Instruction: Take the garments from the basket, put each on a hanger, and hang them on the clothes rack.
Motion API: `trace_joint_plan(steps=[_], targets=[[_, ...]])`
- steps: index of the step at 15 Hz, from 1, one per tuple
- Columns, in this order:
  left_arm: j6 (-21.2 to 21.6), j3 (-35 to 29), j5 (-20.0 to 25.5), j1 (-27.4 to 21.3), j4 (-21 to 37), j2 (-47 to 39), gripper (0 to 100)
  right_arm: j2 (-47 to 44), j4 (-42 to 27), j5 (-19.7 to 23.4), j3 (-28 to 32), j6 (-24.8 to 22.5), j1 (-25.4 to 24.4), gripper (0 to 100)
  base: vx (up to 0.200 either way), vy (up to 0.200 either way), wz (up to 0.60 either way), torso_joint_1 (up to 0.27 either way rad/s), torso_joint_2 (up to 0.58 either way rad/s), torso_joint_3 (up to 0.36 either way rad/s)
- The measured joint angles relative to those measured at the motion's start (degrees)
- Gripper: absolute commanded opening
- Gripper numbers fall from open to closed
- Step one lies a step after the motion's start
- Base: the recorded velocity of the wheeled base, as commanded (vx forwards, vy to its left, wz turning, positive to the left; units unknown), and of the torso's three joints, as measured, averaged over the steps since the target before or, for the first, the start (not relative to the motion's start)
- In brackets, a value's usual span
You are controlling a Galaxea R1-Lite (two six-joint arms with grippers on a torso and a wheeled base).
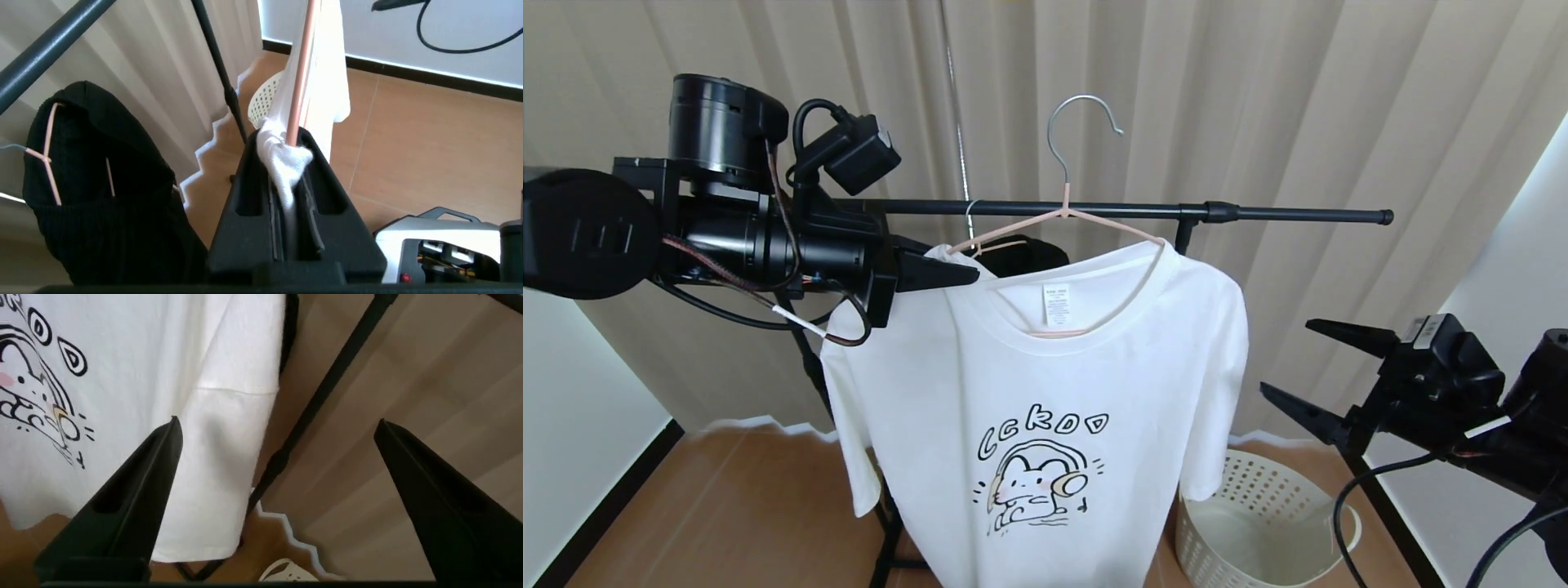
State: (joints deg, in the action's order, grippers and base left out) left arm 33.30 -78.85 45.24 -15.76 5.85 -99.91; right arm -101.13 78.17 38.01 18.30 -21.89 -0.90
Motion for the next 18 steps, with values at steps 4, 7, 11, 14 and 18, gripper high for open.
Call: trace_joint_plan(steps=[4,7,11,14,18], targets=[[0.0,0.8,-0.1,-0.6,-0.6,-0.2,0,10.6,-6.4,-3.1,-1.2,-1.1,-13.0,100,0.0,0.0,0.0,0.0,0.0,0.0],[0.0,1.0,-1.7,-1.5,-0.6,-0.3,0,13.2,-17.4,-14.7,3.3,-4.6,-22.7,100,0.0,0.0,0.0,0.0,0.0,0.0],[0.0,1.8,-5.6,-2.5,-0.5,-1.0,0,14.5,-28.1,-20.3,10.2,-11.0,-30.6,100,0.0,0.0,0.0,0.0,0.0,0.0],[0.0,2.1,-6.5,-3.4,-0.6,-1.5,0,13.5,-31.7,-27.3,14.6,-17.7,-36.6,100,0.0,0.0,0.0,0.0,0.0,0.0],[0.0,2.5,-7.7,-4.6,-0.6,-2.3,0,10.7,-36.8,-29.5,19.0,-23.2,-40.2,100,0.0,0.0,0.0,0.0,0.0,0.0]])
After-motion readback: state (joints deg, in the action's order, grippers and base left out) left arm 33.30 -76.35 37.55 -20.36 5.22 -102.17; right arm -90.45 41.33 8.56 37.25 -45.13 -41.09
